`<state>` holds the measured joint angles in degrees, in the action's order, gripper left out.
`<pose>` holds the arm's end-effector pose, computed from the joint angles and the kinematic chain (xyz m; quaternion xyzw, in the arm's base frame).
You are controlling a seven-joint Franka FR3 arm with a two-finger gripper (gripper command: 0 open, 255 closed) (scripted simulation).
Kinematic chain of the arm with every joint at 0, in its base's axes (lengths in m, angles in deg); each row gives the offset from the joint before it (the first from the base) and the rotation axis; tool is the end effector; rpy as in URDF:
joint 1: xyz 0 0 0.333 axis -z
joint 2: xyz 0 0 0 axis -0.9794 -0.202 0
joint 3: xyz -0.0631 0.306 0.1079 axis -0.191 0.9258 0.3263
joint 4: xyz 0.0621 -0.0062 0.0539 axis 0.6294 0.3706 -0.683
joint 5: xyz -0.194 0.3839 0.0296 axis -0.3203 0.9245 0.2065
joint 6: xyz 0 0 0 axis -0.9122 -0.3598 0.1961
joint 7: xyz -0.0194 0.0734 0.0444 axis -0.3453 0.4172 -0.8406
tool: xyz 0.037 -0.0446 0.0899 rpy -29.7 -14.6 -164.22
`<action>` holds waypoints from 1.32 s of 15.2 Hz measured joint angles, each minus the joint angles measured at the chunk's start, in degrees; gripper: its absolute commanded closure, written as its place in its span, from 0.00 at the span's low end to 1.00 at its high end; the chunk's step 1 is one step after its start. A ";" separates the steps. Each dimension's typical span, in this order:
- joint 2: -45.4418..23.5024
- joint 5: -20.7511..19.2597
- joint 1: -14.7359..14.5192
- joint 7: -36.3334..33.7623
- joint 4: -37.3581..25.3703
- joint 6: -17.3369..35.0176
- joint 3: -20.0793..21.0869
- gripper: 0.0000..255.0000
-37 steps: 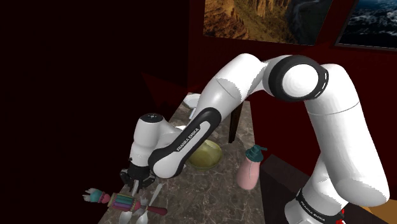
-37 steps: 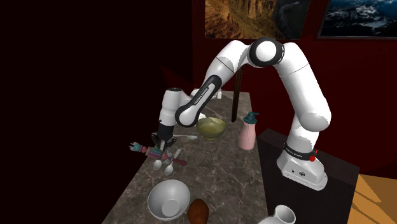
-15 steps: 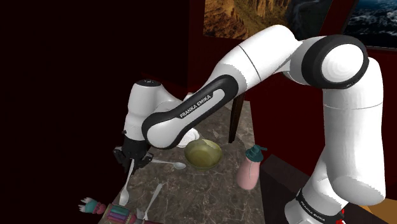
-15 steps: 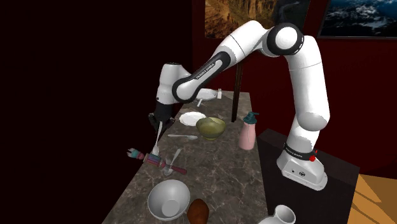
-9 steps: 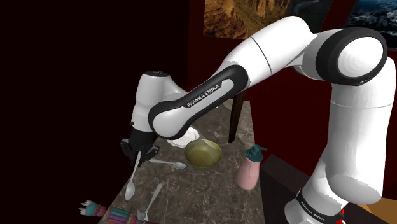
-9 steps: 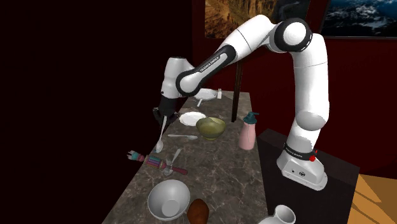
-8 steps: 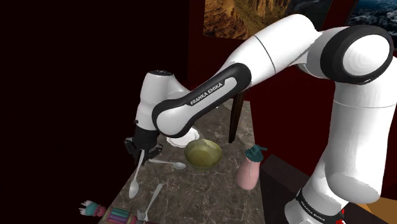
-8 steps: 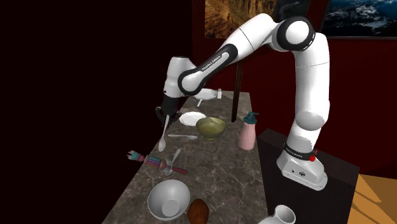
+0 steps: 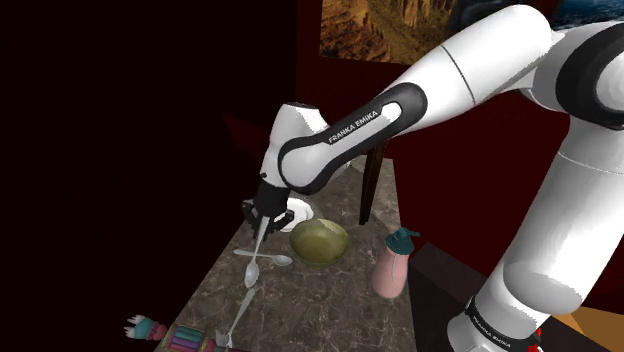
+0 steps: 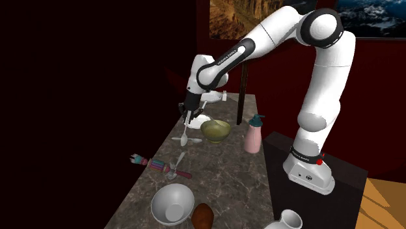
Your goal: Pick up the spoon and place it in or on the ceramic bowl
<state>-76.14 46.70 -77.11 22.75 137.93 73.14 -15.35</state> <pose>0.5099 0.2862 0.3460 -0.9236 0.3545 0.0019 0.1456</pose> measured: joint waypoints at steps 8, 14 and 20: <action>9.71 10.09 5.75 17.21 9.15 -3.06 -4.77 1.00; 15.22 12.90 8.89 27.09 13.26 -6.93 -10.07 1.00; 14.64 13.68 10.48 32.57 15.39 -5.77 -12.71 1.00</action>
<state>-61.50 60.38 -66.62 55.32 153.32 67.37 -28.06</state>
